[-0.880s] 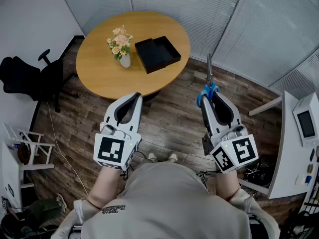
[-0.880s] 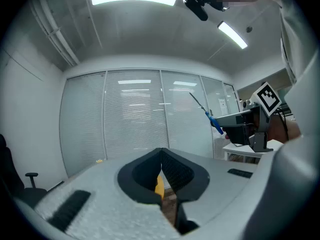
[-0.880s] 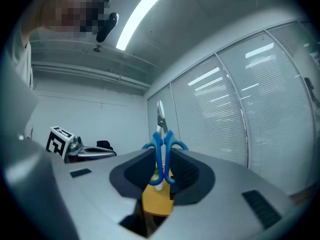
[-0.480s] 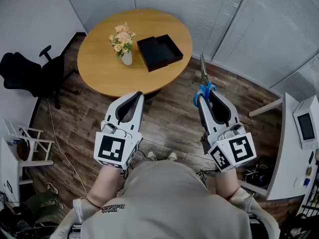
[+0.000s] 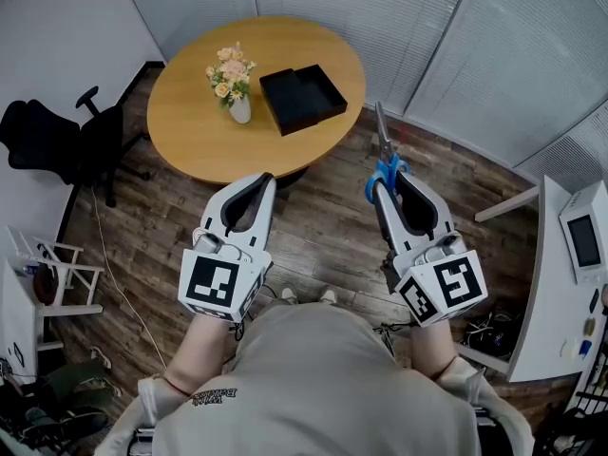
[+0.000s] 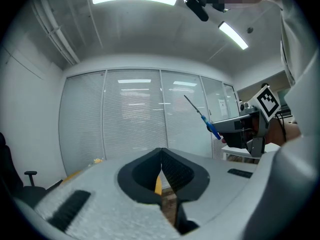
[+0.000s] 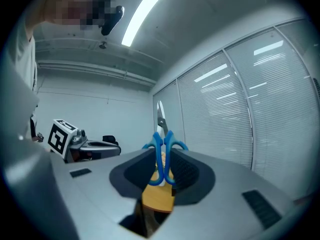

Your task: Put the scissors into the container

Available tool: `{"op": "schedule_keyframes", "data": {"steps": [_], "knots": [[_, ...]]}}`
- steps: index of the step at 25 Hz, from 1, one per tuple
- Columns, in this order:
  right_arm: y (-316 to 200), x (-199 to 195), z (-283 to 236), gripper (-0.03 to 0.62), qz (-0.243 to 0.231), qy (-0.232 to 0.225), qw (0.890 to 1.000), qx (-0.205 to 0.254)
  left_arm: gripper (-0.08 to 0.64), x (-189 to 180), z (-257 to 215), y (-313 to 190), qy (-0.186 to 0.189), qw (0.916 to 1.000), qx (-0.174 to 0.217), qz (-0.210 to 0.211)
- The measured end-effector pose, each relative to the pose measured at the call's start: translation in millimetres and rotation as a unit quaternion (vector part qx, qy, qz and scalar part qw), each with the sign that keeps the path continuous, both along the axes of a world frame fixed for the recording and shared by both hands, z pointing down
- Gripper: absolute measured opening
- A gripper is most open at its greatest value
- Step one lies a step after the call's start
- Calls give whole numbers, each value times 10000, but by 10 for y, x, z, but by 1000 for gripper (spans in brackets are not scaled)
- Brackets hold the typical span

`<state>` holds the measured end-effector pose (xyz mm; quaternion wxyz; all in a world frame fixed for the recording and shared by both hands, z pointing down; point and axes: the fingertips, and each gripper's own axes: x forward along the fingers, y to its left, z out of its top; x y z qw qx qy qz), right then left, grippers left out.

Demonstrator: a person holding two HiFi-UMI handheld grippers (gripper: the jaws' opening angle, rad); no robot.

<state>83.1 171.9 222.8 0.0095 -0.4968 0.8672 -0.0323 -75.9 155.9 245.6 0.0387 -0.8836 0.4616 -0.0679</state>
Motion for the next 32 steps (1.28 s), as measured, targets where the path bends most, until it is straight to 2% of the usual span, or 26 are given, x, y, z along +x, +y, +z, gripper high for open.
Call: {"op": "schedule_keyframes", "data": {"steps": [22,29,32], "knots": [[57,441,170,101,-273,-122,9995,-128,21,450,106,114,-102,9998,-54,-142],[66,651,244,101,-101,-100,9998,-122,21,610,128,150,-64,9998,-23,-166],[104,694,318,101,-83,40,9998,-150,21,639,140,187,-45,9998,-28,-194]]}}
